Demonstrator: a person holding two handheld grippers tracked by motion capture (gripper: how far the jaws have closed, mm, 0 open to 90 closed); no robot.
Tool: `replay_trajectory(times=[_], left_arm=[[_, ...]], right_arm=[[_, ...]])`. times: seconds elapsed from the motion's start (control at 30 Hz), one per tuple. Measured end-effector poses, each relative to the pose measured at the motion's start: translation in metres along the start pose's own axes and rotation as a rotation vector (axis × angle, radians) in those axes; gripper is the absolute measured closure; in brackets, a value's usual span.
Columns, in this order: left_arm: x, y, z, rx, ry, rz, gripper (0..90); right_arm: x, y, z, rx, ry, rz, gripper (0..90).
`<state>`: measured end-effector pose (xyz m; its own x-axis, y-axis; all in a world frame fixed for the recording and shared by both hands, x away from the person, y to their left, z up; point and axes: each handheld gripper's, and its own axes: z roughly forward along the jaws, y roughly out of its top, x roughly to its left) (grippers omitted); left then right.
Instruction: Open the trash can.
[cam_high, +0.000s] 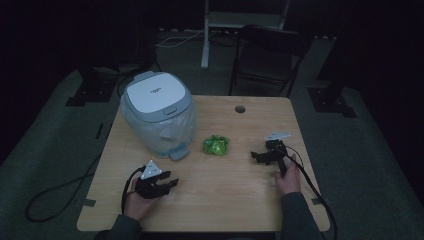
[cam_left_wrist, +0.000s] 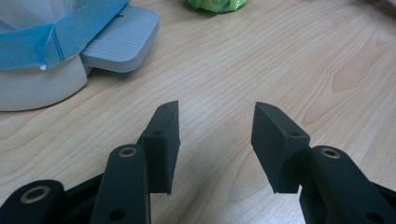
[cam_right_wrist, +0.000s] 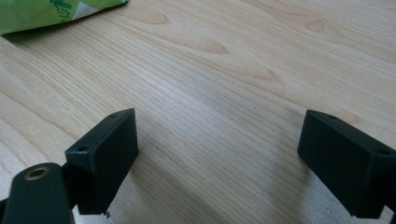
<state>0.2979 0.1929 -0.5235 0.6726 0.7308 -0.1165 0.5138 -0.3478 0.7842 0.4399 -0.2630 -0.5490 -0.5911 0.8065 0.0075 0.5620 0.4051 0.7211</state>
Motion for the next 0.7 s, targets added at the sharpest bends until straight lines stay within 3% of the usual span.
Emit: replay_trajectory(times=[0.3,0.5,0.7], left_arm=[[0.0006,0.0001,0.0000,0.003,-0.011,-0.015,55.5],[0.0017,0.0010,0.0001,0.011,-0.009,-0.026,67.0],[0.0026,0.0082,0.0041,0.038,0.028,-0.017,76.5]], right_arm=[[0.0000,0.0000,0.0000,0.000,0.000,-0.001,11.3],[0.0000,0.0000,0.0000,0.000,0.000,0.000,11.3],[0.0002,-0.0001,0.0000,-0.001,0.000,-0.002,11.5]])
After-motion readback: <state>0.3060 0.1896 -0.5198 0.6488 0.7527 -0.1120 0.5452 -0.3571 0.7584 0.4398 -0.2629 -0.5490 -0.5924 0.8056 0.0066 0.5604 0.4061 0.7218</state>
